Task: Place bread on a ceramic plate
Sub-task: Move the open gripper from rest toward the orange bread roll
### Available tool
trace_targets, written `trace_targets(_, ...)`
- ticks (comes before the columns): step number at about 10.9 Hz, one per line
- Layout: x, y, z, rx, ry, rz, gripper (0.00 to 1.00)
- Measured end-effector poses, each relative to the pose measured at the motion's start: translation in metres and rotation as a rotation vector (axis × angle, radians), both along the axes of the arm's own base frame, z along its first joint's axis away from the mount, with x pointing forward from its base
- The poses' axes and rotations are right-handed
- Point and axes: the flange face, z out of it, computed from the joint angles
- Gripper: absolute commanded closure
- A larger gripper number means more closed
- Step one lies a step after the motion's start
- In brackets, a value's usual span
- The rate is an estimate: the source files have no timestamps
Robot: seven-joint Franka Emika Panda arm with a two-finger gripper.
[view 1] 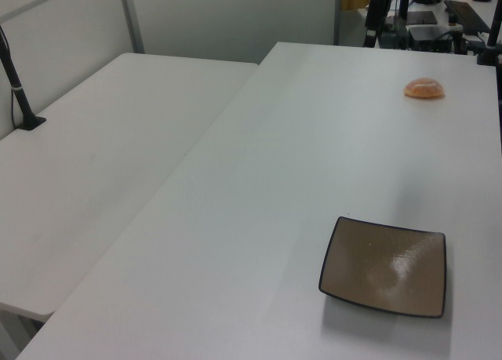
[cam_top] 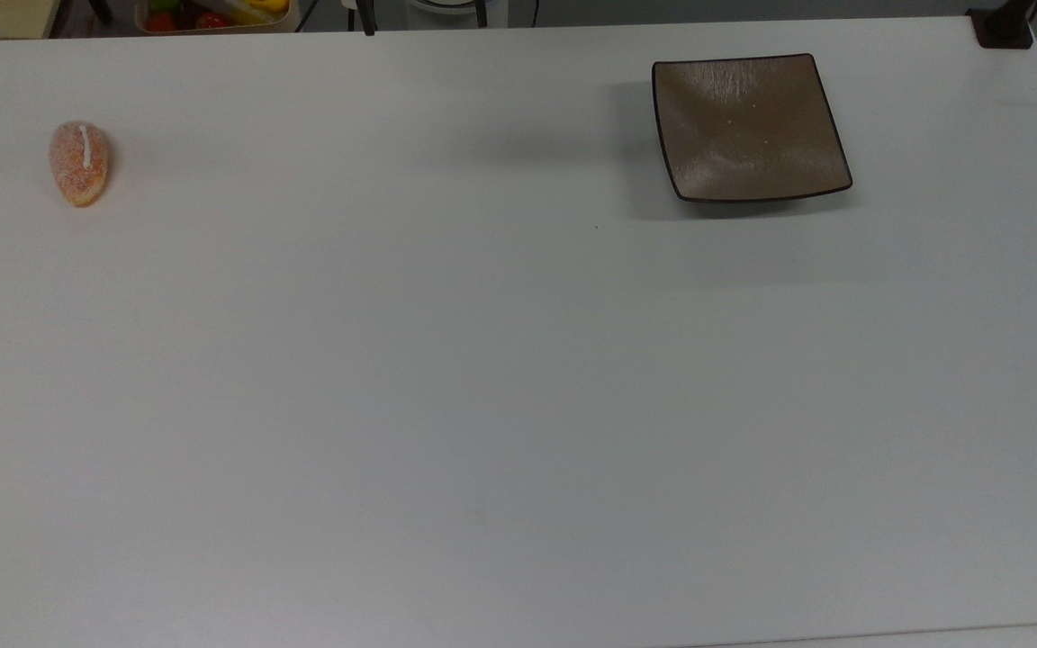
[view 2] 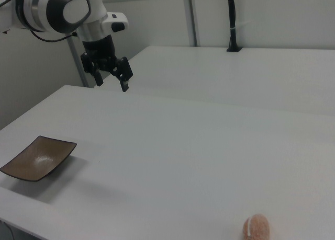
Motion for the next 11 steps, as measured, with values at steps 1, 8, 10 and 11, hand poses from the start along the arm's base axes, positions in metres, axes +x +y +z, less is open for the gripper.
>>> trace_targets(1, 0.0015, 0.0011, -0.0026, -0.001, 0.005, 0.002, 0.00)
trace_targets(8, 0.0058, 0.0035, -0.0114, -0.003, 0.020, 0.004, 0.00)
trace_targets(10, 0.0059, 0.0035, -0.0115, -0.003, 0.020, 0.005, 0.00)
trace_targets(11, 0.0059, 0.0035, -0.0115, -0.004, 0.020, 0.007, 0.00)
